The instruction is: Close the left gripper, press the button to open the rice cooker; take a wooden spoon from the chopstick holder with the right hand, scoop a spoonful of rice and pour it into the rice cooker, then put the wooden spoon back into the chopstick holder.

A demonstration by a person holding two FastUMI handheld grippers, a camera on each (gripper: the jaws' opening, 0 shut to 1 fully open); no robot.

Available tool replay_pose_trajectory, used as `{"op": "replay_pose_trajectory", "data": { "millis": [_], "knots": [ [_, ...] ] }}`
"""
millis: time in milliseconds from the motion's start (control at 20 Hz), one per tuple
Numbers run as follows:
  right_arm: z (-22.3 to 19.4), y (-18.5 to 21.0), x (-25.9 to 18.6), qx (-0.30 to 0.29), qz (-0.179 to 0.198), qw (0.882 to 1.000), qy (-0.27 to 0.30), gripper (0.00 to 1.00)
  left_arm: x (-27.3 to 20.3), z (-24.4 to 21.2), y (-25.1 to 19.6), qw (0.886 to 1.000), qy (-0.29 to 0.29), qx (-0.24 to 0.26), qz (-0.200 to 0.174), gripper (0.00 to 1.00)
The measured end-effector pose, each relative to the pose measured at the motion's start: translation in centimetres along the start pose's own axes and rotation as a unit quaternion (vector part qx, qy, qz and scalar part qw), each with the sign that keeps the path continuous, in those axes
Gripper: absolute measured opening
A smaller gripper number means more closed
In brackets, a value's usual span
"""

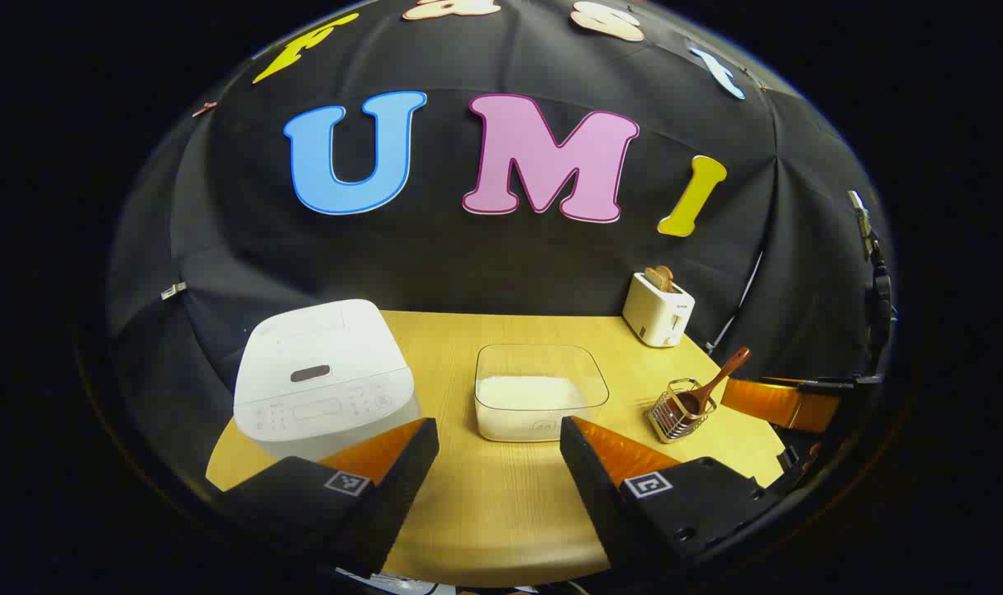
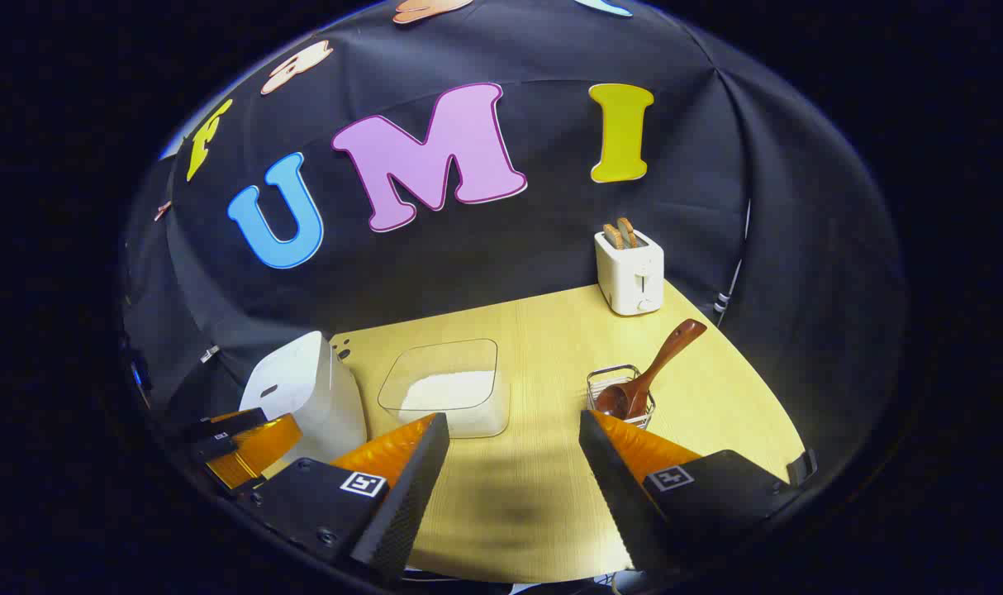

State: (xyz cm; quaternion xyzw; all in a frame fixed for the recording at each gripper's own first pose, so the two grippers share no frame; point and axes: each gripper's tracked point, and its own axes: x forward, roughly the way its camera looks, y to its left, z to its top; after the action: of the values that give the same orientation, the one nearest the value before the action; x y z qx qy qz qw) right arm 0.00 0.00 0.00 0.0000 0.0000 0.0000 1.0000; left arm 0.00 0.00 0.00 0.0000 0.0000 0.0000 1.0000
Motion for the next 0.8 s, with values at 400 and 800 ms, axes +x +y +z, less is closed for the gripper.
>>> {"op": "replay_pose_trajectory", "data": {
  "millis": [400, 800],
  "knots": [
    [-0.2, -0.2, -0.5, 0.011, -0.034, 0.999, -0.008, 0.98, 0.9, -0.4, 1.2, 0.999, 0.019, -0.040, -0.022, 0.95],
    [0.1, -2.5, 0.1, 0.024, -0.062, 0.998, -0.009, 0.98, 1.5, -0.3, 0.8, 0.998, 0.027, -0.036, -0.035, 0.95]
  ]
}}
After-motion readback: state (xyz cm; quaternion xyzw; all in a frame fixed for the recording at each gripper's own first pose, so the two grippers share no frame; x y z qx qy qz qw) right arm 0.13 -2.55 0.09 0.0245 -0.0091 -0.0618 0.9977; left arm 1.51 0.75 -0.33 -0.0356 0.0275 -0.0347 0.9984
